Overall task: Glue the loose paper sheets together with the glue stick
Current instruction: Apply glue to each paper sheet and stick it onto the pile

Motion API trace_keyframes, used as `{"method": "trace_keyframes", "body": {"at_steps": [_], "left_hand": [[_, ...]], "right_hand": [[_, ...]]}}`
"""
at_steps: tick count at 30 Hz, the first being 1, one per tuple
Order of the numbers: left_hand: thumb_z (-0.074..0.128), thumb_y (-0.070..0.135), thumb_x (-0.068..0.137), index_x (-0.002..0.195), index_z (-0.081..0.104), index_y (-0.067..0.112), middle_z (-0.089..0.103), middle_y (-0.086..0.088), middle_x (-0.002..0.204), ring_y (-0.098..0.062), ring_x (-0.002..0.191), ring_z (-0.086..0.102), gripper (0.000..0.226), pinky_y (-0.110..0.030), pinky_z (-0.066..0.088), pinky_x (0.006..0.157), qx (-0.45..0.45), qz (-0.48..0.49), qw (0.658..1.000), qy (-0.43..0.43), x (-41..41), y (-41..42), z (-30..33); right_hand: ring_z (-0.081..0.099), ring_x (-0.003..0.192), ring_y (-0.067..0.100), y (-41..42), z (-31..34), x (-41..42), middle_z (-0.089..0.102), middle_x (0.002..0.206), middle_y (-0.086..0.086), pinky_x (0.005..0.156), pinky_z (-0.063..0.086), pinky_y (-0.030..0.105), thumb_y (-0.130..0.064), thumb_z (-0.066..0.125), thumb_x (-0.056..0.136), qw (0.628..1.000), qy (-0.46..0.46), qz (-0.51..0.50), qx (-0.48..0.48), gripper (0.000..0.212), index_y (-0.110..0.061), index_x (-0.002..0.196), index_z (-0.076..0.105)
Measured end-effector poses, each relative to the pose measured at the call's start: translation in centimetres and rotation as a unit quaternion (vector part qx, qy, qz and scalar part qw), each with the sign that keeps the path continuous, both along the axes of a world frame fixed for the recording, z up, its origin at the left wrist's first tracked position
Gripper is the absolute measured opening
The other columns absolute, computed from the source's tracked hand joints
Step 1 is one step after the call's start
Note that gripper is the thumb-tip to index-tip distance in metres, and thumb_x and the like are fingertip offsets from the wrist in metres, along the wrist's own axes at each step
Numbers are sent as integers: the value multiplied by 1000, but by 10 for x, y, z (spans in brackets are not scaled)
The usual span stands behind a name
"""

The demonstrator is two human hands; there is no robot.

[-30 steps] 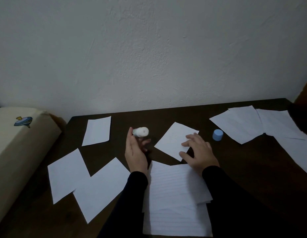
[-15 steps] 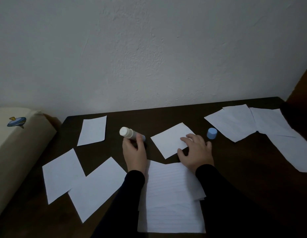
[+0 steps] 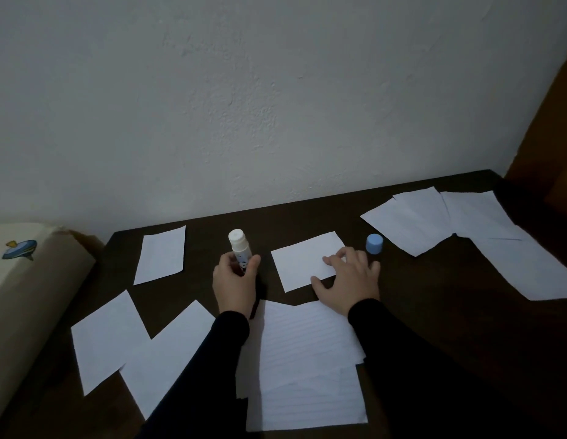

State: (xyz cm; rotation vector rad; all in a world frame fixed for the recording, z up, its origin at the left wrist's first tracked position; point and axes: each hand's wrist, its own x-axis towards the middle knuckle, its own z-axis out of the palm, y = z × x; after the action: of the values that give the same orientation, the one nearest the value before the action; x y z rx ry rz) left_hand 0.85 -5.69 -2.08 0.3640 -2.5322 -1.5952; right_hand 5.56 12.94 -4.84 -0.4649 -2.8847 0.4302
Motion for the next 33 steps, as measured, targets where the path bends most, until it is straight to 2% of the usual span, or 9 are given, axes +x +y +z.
{"method": "trace_keyframes", "body": {"at_steps": [4, 7, 9, 11, 15, 19, 23, 28, 33], "left_hand": [[78, 35, 78, 139, 40, 13, 44, -7, 137, -22, 119, 51, 75, -33, 44, 96, 21, 40, 999, -10, 10, -1, 13], [74, 32, 82, 121, 47, 17, 50, -2, 121, -16, 105, 53, 49, -28, 46, 87, -5, 59, 995, 77, 36, 6, 19], [69, 31, 87, 103, 54, 20, 56, 4, 103, -7, 89, 54, 24, -28, 50, 82, -73, -46, 992, 96, 50, 16, 16], [65, 36, 89, 97, 59, 22, 57, 8, 95, -5, 86, 54, 17, -30, 52, 82, -155, -150, 971, 99, 53, 28, 9], [63, 43, 89, 132, 53, 18, 50, 1, 131, -13, 118, 49, 51, -29, 41, 101, -263, -219, 937, 66, 35, 51, 0], [57, 52, 90, 147, 34, 18, 32, -1, 154, -19, 141, 29, 71, -43, 29, 115, -371, -264, 890, 19, 16, 62, -7], [50, 54, 93, 147, 31, 18, 22, -2, 158, -19, 145, 22, 68, -48, 23, 117, -380, -301, 875, -10, 11, 59, -9], [46, 56, 94, 151, 27, 18, 17, 2, 160, -17, 146, 17, 70, -43, 11, 118, -357, -289, 888, -8, 13, 55, -15], [52, 54, 92, 151, 29, 19, 18, 3, 160, -16, 147, 14, 72, -44, 10, 119, -335, -273, 902, -10, 15, 52, -17]], "right_hand": [[36, 119, 16, -2, 3, 13, 42, 129, -4, 97, 28, 38, -62, 47, 86, 1000, -8, -6, -17, 54, -33, 131, 53], [37, 117, 14, 4, 5, 25, 43, 128, -5, 96, 29, 36, -59, 49, 87, 999, 17, 17, -36, 48, -33, 127, 54], [40, 114, 12, 12, 9, 29, 46, 123, -6, 93, 33, 34, -54, 50, 89, 996, 62, 35, -57, 41, -32, 124, 56], [43, 111, 11, 24, 14, 31, 50, 118, -6, 92, 36, 31, -49, 50, 91, 991, 107, 34, -73, 35, -31, 120, 58], [47, 109, 15, 63, 24, 36, 54, 116, -2, 94, 36, 33, -39, 49, 95, 981, 169, -21, -97, 28, -26, 117, 59], [43, 121, 19, 107, 26, 31, 50, 129, 2, 100, 35, 37, -37, 48, 97, 981, 109, -129, -91, 34, -27, 128, 52], [42, 125, 24, 138, 24, 20, 47, 137, 7, 102, 37, 41, -40, 48, 96, 979, 53, -189, -55, 44, -23, 137, 46], [31, 135, 29, 148, 16, 7, 34, 149, 10, 107, 31, 46, -54, 45, 94, 973, -64, -221, -30, 67, -15, 146, 31], [33, 131, 28, 147, 9, 9, 40, 143, 8, 105, 29, 47, -56, 41, 93, 974, -69, -217, 10, 64, -13, 140, 39]]}}
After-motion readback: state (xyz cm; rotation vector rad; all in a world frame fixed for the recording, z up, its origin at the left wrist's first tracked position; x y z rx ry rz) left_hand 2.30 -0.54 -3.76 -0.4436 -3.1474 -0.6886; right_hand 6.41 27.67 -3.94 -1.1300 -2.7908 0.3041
